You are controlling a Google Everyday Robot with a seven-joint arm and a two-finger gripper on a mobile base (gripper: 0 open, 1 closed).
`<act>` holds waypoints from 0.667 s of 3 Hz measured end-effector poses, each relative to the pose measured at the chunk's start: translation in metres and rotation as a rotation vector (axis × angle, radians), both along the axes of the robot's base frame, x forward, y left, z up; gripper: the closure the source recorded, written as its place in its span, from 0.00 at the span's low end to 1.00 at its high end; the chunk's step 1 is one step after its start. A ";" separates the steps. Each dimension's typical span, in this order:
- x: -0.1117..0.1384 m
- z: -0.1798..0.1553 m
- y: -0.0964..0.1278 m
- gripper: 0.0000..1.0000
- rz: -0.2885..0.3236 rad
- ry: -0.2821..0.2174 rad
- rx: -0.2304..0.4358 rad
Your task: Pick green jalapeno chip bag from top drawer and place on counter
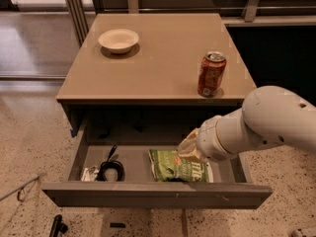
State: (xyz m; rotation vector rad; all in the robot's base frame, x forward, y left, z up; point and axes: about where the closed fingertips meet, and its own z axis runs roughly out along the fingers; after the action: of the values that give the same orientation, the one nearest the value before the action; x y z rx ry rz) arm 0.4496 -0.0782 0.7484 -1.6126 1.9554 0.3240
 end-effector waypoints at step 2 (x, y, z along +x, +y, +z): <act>0.021 -0.049 0.005 0.84 0.013 0.036 0.039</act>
Offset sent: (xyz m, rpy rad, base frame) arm 0.0314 0.0158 -0.0834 0.0707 0.0866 0.0381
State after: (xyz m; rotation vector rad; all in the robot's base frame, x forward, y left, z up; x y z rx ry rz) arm 0.4705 -0.0730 0.6991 -1.6056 1.9542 0.3958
